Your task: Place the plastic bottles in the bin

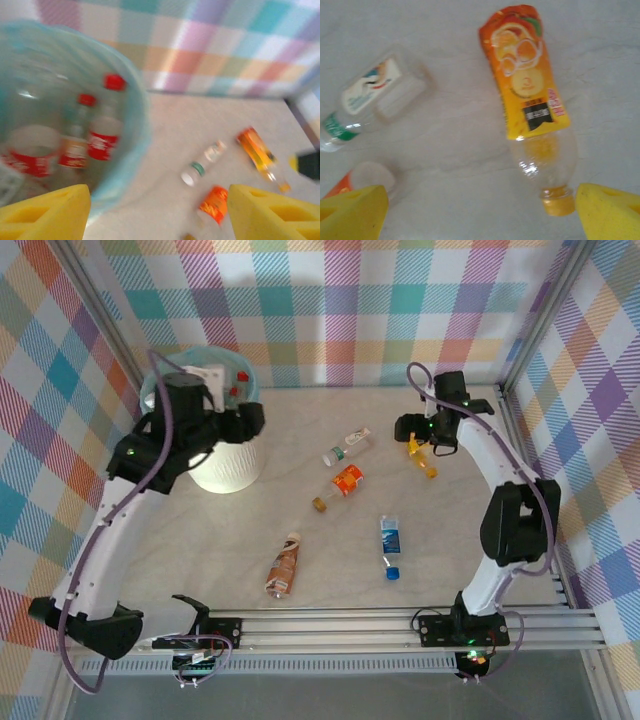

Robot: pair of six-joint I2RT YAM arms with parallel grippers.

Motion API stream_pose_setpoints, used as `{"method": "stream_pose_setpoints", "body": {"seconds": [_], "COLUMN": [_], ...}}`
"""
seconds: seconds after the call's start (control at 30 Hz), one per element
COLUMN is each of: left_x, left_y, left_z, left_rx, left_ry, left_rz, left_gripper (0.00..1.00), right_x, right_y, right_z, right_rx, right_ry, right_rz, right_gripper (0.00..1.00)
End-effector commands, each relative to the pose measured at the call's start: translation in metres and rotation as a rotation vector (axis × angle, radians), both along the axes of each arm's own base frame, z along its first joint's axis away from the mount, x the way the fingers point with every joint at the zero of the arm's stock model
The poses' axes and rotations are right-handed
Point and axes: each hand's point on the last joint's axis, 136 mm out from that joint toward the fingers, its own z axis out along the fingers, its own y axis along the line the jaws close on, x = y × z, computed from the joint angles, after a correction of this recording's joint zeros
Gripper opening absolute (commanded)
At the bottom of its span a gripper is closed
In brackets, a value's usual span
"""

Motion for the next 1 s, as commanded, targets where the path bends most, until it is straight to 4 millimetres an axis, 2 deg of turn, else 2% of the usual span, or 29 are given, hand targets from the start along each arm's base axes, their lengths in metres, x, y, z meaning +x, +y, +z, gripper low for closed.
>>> {"method": "stream_pose_setpoints", "body": {"seconds": [0.0, 0.17, 0.37, 0.5, 0.63, 0.77, 0.87, 0.97], "left_x": [-0.009, -0.015, -0.015, -0.013, -0.012, -0.012, -0.013, -0.015], "left_y": [-0.033, -0.059, -0.060, -0.057, -0.056, -0.054, -0.052, -0.050], "left_z": [-0.001, -0.021, -0.025, -0.024, -0.023, -0.022, -0.017, -0.008], "left_rx": [0.030, 0.062, 0.072, 0.087, 0.092, 0.096, 0.092, 0.074], "left_ry": [-0.025, 0.027, 0.043, 0.039, 0.040, 0.040, 0.029, 0.012], "left_rz": [-0.116, -0.194, -0.185, -0.171, -0.165, -0.157, -0.150, -0.142], "left_gripper": [0.73, 0.74, 0.75, 0.76, 0.76, 0.76, 0.76, 0.76], "right_x": [0.008, 0.016, 0.018, 0.017, 0.017, 0.017, 0.015, 0.011], "right_y": [-0.013, -0.021, -0.023, -0.022, -0.022, -0.020, -0.017, -0.013], "right_z": [-0.015, -0.050, -0.084, -0.098, -0.103, -0.101, -0.092, -0.073], "right_rx": [-0.069, -0.109, -0.138, -0.138, -0.138, -0.126, -0.103, -0.069], "right_ry": [0.040, 0.117, 0.200, 0.237, 0.248, 0.249, 0.237, 0.206], "right_rz": [0.026, 0.035, 0.063, 0.075, 0.081, 0.082, 0.075, 0.064], "right_gripper": [0.96, 0.95, 0.91, 0.87, 0.83, 0.73, 0.67, 0.65]}}
